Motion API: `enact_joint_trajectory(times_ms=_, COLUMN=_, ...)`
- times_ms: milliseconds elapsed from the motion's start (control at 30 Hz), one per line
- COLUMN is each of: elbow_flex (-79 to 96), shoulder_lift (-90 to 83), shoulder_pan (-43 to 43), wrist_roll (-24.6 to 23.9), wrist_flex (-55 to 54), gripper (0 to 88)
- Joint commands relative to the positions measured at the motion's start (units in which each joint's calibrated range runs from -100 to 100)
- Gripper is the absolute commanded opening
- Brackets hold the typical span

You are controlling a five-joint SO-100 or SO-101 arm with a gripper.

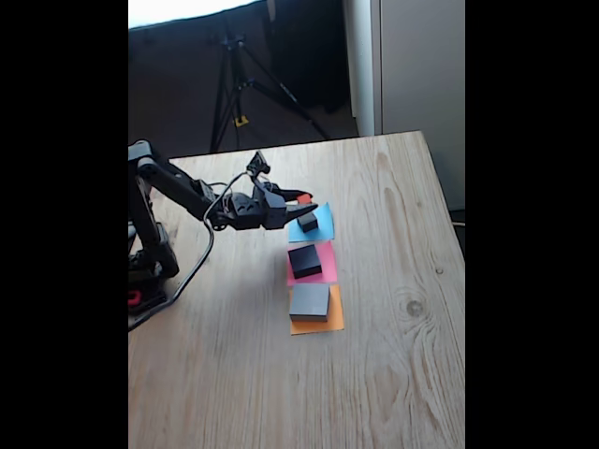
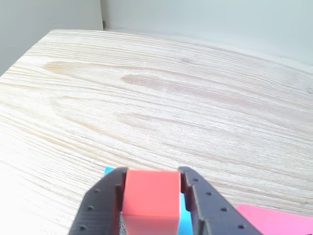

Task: Tower of hanoi

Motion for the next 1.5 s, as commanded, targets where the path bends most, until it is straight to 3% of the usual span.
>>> enact_joint_trajectory(times_ms=0, elbow_flex=-1.8, shoulder_lift=-13.1, shoulder_pan=1.6, wrist_roll=1.8, wrist_flex=17.5, gripper=2.2)
enact_joint_trajectory(times_ms=33, elbow_flex=-2.8, shoulder_lift=-15.1, shoulder_pan=2.0, wrist_roll=3.4, wrist_flex=22.2, gripper=2.2)
enact_joint_trajectory(times_ms=133, elbow_flex=-9.9, shoulder_lift=-20.6, shoulder_pan=3.3, wrist_roll=2.1, wrist_flex=40.1, gripper=2.2)
enact_joint_trajectory(times_ms=200, elbow_flex=-18.6, shoulder_lift=-23.4, shoulder_pan=3.9, wrist_roll=-2.6, wrist_flex=54.6, gripper=2.1)
enact_joint_trajectory(times_ms=300, elbow_flex=-30.7, shoulder_lift=-26.2, shoulder_pan=4.5, wrist_roll=-4.6, wrist_flex=72.1, gripper=2.1)
enact_joint_trajectory(times_ms=467, elbow_flex=-46.7, shoulder_lift=-28.6, shoulder_pan=7.2, wrist_roll=-6.9, wrist_flex=90.7, gripper=2.2)
enact_joint_trajectory(times_ms=600, elbow_flex=-56.7, shoulder_lift=-29.9, shoulder_pan=10.2, wrist_roll=-5.9, wrist_flex=101.4, gripper=2.1)
enact_joint_trajectory(times_ms=867, elbow_flex=-76.6, shoulder_lift=-30.2, shoulder_pan=17.2, wrist_roll=-4.4, wrist_flex=118.5, gripper=1.9)
enact_joint_trajectory(times_ms=1000, elbow_flex=-81.8, shoulder_lift=-31.1, shoulder_pan=21.2, wrist_roll=-1.1, wrist_flex=123.4, gripper=1.8)
enact_joint_trajectory(times_ms=1200, elbow_flex=-81.7, shoulder_lift=-32.6, shoulder_pan=26.0, wrist_roll=2.1, wrist_flex=124.6, gripper=1.7)
enact_joint_trajectory(times_ms=1467, elbow_flex=-80.9, shoulder_lift=-33.4, shoulder_pan=30.1, wrist_roll=1.9, wrist_flex=124.6, gripper=1.7)
